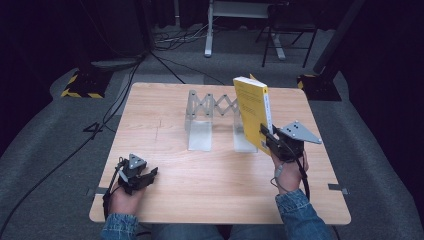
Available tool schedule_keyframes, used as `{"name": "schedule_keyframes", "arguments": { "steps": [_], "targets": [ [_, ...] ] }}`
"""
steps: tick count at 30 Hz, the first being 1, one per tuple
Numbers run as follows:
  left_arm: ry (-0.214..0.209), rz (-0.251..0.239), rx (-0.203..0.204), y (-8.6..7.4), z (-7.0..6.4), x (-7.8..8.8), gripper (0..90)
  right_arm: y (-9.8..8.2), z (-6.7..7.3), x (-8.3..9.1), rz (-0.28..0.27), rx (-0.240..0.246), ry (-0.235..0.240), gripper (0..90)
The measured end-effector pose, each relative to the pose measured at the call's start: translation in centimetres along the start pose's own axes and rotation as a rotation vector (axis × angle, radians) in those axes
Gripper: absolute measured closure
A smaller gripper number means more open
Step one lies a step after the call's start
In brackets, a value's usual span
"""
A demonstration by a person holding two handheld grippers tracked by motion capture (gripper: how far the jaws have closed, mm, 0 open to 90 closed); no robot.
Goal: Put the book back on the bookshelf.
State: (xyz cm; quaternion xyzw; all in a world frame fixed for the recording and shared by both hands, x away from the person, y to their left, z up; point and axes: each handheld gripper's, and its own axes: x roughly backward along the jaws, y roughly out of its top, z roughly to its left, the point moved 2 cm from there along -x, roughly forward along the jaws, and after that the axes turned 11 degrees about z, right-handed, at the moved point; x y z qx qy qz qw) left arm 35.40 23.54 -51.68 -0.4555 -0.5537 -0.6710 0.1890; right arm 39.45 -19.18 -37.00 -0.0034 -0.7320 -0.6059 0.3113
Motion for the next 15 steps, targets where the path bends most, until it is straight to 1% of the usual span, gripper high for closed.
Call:
{"name": "schedule_keyframes", "arguments": {
  "steps": [4,5,6,9,12,15],
  "targets": [
    [-0.004,-0.003,-0.002,0.0,0.0,0.0,49.2,0.3,0.1,-0.5,-0.007,-0.016,0.007,76.3],
    [-0.004,-0.003,-0.003,0.0,0.0,0.0,49.1,0.4,0.0,-0.8,-0.011,-0.031,0.017,76.4],
    [-0.006,-0.002,-0.004,0.0,0.0,0.0,49.1,0.4,0.0,-0.8,-0.011,-0.031,0.017,76.4],
    [-0.007,-0.005,-0.004,0.0,0.0,-0.1,49.1,0.5,-0.1,-1.2,-0.024,-0.06,0.037,76.3],
    [-0.008,-0.005,-0.002,0.0,-0.1,-0.1,49.1,0.6,-0.2,-1.6,-0.028,-0.079,0.029,76.3],
    [-0.003,-0.006,-0.008,0.0,-0.1,-0.1,49.1,0.6,-0.2,-1.7,-0.028,-0.079,0.017,76.3]
  ]
}}
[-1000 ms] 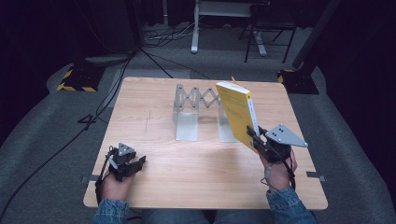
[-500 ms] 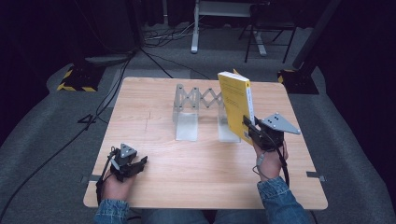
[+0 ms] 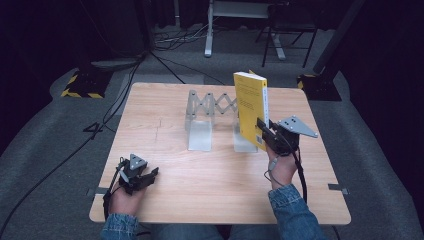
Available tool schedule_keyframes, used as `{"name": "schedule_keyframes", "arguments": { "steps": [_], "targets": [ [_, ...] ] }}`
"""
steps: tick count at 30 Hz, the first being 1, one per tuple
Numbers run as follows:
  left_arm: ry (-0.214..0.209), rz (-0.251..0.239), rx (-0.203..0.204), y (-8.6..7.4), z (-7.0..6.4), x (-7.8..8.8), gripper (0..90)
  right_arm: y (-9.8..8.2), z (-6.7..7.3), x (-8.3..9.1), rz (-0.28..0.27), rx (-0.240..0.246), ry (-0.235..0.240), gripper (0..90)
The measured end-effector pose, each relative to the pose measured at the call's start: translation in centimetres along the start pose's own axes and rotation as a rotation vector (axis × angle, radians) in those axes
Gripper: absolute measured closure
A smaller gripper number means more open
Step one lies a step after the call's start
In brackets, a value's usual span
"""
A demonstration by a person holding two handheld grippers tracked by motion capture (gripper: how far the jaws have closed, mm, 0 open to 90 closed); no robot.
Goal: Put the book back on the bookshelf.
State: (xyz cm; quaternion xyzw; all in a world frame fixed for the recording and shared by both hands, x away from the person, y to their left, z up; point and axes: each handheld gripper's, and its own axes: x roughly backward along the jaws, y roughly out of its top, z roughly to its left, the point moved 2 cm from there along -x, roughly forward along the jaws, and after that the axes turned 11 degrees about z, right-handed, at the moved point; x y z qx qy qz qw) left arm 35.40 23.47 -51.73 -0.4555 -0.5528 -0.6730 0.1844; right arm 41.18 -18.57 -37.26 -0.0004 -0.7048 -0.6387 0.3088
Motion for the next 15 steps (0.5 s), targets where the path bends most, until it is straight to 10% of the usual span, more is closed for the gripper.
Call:
{"name": "schedule_keyframes", "arguments": {
  "steps": [15],
  "targets": [
    [0.004,-0.003,-0.005,-0.1,0.0,0.0,49.2,0.2,0.1,-1.7,-0.03,-0.045,-0.039,76.3]
  ]
}}
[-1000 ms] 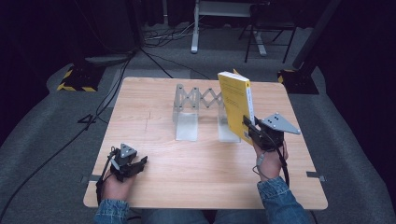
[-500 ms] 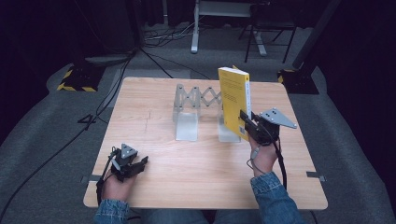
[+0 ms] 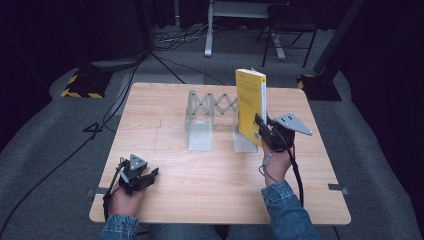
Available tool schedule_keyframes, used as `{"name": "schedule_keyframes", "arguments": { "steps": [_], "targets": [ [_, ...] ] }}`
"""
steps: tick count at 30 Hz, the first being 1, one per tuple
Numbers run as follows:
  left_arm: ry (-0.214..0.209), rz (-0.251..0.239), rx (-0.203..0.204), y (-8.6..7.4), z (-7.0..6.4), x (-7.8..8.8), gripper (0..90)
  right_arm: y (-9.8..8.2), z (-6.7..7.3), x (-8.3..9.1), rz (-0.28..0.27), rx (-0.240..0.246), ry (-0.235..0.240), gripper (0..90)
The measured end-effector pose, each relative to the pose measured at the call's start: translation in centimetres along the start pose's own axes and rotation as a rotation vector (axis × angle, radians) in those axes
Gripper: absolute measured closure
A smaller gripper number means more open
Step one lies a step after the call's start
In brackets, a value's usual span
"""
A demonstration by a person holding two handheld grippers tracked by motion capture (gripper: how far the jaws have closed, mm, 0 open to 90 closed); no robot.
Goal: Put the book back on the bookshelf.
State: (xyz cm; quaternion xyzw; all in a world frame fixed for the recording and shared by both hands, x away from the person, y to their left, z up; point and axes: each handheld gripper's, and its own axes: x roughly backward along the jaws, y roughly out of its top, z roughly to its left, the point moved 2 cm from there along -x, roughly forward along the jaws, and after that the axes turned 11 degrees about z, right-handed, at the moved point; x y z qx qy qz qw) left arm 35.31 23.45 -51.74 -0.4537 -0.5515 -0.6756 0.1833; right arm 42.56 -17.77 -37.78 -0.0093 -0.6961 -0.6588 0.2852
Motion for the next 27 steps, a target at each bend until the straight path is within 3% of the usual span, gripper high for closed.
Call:
{"name": "schedule_keyframes", "arguments": {
  "steps": [15,27],
  "targets": [
    [-0.009,-0.002,0.002,0.1,-0.1,-0.1,48.9,-0.4,-0.6,-1.5,0.022,-0.04,-0.025,76.2],
    [-0.006,-0.004,0.007,0.1,-0.1,-0.1,49.6,-1.5,-0.5,-2.2,0.01,-0.05,-0.039,76.0]
  ]
}}
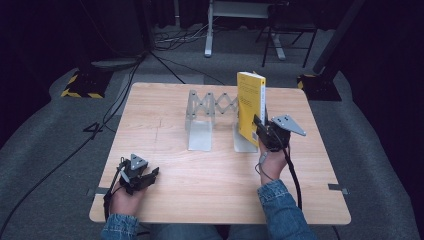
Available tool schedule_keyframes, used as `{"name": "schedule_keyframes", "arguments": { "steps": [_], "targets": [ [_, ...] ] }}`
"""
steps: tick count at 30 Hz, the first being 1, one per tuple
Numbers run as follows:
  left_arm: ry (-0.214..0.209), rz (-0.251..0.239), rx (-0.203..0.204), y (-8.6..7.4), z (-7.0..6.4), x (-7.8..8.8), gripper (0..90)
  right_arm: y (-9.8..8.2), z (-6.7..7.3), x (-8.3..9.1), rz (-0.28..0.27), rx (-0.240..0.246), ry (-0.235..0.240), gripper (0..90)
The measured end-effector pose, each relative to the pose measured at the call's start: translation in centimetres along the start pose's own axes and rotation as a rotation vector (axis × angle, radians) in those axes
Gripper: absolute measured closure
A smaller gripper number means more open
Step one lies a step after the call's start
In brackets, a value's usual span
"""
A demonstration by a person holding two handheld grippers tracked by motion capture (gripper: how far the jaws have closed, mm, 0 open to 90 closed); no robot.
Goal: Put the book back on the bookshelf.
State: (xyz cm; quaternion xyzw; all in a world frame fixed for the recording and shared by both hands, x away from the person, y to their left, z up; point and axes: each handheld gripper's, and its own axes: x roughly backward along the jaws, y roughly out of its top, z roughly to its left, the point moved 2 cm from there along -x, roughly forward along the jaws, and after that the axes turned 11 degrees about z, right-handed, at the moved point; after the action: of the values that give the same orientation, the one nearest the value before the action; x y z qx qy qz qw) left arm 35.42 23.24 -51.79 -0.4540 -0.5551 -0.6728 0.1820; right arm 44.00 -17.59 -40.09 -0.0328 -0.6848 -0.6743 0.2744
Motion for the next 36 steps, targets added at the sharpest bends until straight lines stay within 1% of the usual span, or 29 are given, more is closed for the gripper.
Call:
{"name": "schedule_keyframes", "arguments": {
  "steps": [4,8,11,15,26,29,32,34,36],
  "targets": [
    [-0.001,0.001,0.001,0.0,0.0,0.0,49.7,-0.8,0.4,-0.4,0.015,0.013,0.002,75.9],
    [-0.001,0.001,0.001,0.0,0.0,0.0,49.7,-1.5,0.6,-0.8,0.037,0.01,0.017,75.9],
    [0.0,0.003,-0.001,0.0,0.0,0.0,49.7,-2.0,0.7,-1.0,0.048,0.015,0.02,75.9],
    [0.0,0.004,-0.002,0.0,0.0,0.0,49.7,-2.9,1.3,-1.7,0.09,0.036,0.031,75.8],
    [0.0,0.004,-0.002,0.0,0.0,0.0,49.7,-3.3,2.0,-1.8,0.105,0.063,0.046,75.8],
    [0.001,0.005,-0.003,0.0,0.0,0.0,49.7,-3.7,2.3,-1.8,0.098,0.068,0.05,75.7],
    [0.001,0.005,-0.003,0.0,0.0,0.0,49.7,-4.3,2.9,-1.7,0.099,0.09,0.045,75.6],
    [0.001,0.004,-0.002,0.0,0.0,0.0,49.7,-4.6,3.0,-1.8,0.102,0.094,0.04,75.4],
    [0.001,0.004,-0.002,0.0,0.0,0.0,49.7,-4.9,3.1,-1.9,0.121,0.099,0.034,75.1]
  ]
}}
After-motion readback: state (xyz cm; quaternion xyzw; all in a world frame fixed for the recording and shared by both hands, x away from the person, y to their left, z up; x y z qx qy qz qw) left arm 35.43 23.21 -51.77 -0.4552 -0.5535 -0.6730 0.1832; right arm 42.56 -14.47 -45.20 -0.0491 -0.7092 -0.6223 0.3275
